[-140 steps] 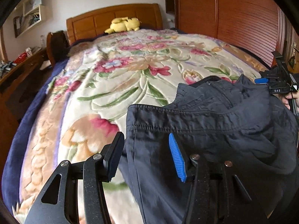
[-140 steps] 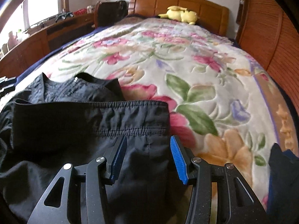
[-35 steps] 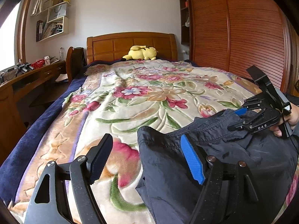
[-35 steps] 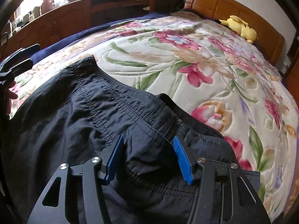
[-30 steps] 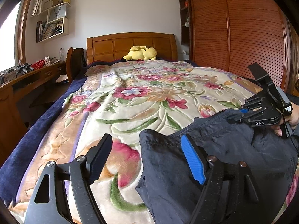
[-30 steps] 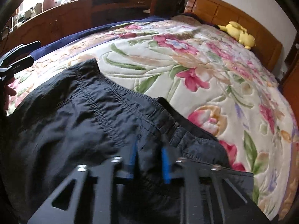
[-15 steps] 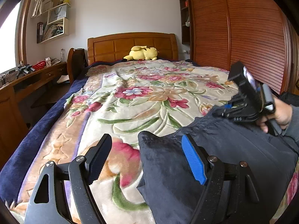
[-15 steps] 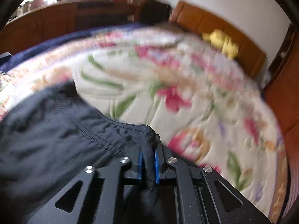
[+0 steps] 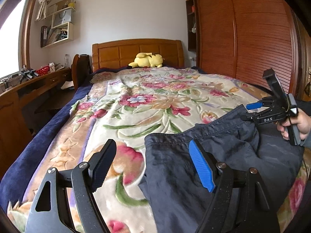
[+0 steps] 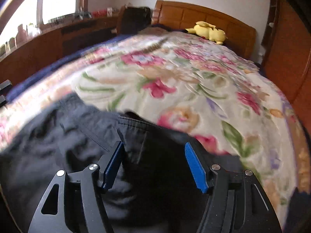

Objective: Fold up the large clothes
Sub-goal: 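Pinch and tuck the folded jacket edge with the right tool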

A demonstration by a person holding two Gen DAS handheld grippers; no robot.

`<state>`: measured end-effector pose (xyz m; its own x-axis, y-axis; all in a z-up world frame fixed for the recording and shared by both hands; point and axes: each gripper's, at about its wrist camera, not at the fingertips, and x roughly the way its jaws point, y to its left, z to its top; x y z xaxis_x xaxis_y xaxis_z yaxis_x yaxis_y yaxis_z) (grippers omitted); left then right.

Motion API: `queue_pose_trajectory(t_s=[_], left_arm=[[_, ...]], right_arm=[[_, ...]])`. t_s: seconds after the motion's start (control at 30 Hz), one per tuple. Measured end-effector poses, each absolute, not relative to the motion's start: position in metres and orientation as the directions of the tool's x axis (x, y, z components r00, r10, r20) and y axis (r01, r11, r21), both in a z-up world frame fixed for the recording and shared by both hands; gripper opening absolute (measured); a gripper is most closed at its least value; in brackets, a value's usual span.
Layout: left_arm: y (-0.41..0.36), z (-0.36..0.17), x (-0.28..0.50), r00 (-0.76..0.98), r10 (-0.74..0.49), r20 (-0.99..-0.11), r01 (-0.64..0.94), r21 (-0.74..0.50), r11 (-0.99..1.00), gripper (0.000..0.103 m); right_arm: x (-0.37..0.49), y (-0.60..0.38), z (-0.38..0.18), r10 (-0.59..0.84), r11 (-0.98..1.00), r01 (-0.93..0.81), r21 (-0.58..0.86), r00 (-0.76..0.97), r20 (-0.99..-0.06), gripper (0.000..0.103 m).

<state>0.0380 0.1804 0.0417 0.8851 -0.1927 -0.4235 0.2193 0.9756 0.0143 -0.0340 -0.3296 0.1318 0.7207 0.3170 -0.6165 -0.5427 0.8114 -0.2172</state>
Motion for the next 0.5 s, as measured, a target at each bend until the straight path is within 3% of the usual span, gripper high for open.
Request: queue_pose_trajectory(t_s=[0.07,0.2,0.33,0.5], left_arm=[[0.173,0.042,0.026,0.887,-0.199,-0.416,0.224,0.010,0.975,0.078],[0.160,0.035,0.013,0.877,-0.213,-0.430,0.238,0.004,0.971,0.078],[0.151,0.025,0.012,0.864,-0.218,-0.454,0.241,-0.008,0.971,0.078],[0.152,0.015,0.013,0.856,-0.205,-0.474,0.223,-0.019,0.975,0.078]], right_arm=[[-0.029,-0.345,0.134,0.332,0.829,-0.537,-0.157,0.698,-0.634,0.067],[-0.029,-0.366,0.143,0.521,0.777,-0.625,0.071,0.576,-0.629,0.068],[-0.044,-0.375,0.162,0.560,0.769,-0.636,0.070,0.615,-0.555,0.072],[-0.041,-0.392,0.157,0.340,0.862,-0.492,-0.124,0.742,-0.578,0.072]])
